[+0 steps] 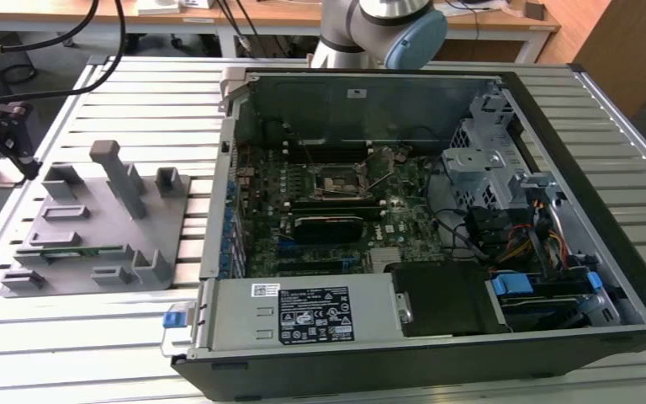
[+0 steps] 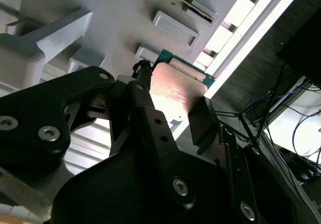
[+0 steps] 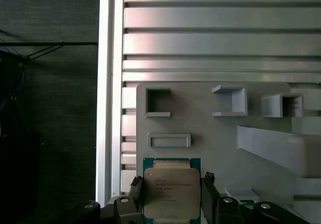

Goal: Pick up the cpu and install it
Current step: 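Pick up the cpu and move it towards the insertion slot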

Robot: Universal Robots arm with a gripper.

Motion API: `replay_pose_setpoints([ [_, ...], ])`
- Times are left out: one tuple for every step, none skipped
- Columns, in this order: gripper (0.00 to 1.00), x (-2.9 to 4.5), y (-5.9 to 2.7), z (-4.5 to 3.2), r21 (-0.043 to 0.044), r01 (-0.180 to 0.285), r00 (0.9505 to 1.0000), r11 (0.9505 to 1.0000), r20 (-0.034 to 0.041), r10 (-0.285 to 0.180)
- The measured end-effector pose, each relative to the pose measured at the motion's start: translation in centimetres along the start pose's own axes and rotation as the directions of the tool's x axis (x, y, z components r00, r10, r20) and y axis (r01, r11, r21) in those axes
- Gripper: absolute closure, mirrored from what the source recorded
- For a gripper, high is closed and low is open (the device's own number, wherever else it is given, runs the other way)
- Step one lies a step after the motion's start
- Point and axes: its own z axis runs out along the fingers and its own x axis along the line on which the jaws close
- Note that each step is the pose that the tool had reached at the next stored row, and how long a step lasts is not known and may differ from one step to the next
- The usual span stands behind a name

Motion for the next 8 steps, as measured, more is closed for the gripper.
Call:
replay_pose_setpoints([
  [0.46,0.00,0.00,-0.04,0.0000,0.000,1.0000,1.0000,0.0000,0.000],
  [0.46,0.00,0.00,-0.08,0.0000,0.000,1.0000,1.0000,0.0000,0.000],
  [0.46,0.00,0.01,-0.13,0.0000,0.000,1.0000,1.0000,0.0000,0.000],
  [0.46,0.01,0.01,-0.17,0.0000,0.000,1.0000,1.0000,0.0000,0.000],
  [0.46,0.01,0.01,-0.22,0.0000,0.000,1.0000,1.0000,0.0000,0.000],
  [0.46,0.01,0.01,-0.26,0.0000,0.000,1.0000,1.0000,0.0000,0.000],
  [0.46,0.01,0.01,-0.30,0.0000,0.000,1.0000,1.0000,0.0000,0.000],
  [0.46,0.01,0.02,-0.34,0.0000,0.000,1.0000,1.0000,0.0000,0.000],
])
